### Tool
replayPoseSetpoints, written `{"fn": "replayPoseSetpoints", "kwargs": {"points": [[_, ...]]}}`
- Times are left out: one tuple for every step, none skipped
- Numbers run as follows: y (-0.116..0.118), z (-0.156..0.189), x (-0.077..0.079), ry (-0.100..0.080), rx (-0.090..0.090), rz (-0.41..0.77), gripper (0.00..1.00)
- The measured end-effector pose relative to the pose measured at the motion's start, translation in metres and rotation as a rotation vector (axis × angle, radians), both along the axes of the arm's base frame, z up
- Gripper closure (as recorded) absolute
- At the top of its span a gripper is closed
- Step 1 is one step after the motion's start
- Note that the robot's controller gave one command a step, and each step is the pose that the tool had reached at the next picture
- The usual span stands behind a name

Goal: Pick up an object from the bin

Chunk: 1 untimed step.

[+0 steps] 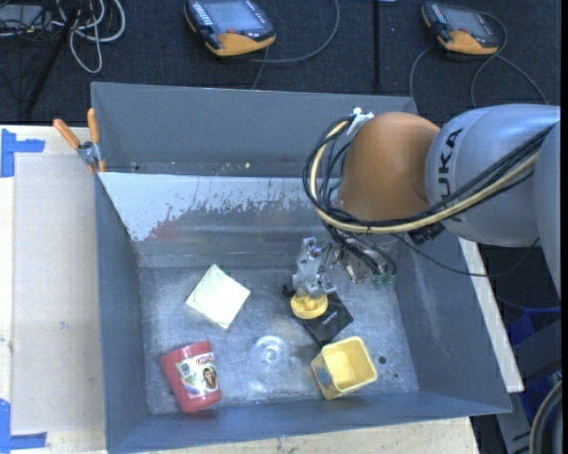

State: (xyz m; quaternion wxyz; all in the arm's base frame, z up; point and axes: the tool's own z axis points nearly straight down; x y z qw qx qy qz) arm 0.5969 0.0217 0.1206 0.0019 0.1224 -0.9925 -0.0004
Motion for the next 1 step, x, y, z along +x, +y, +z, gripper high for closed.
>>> {"fn": "replayPoseSetpoints", "kwargs": {"points": [[0.0001, 0.0158, 0.0011, -0.005, 0.000, 0.000, 1.00]]}}
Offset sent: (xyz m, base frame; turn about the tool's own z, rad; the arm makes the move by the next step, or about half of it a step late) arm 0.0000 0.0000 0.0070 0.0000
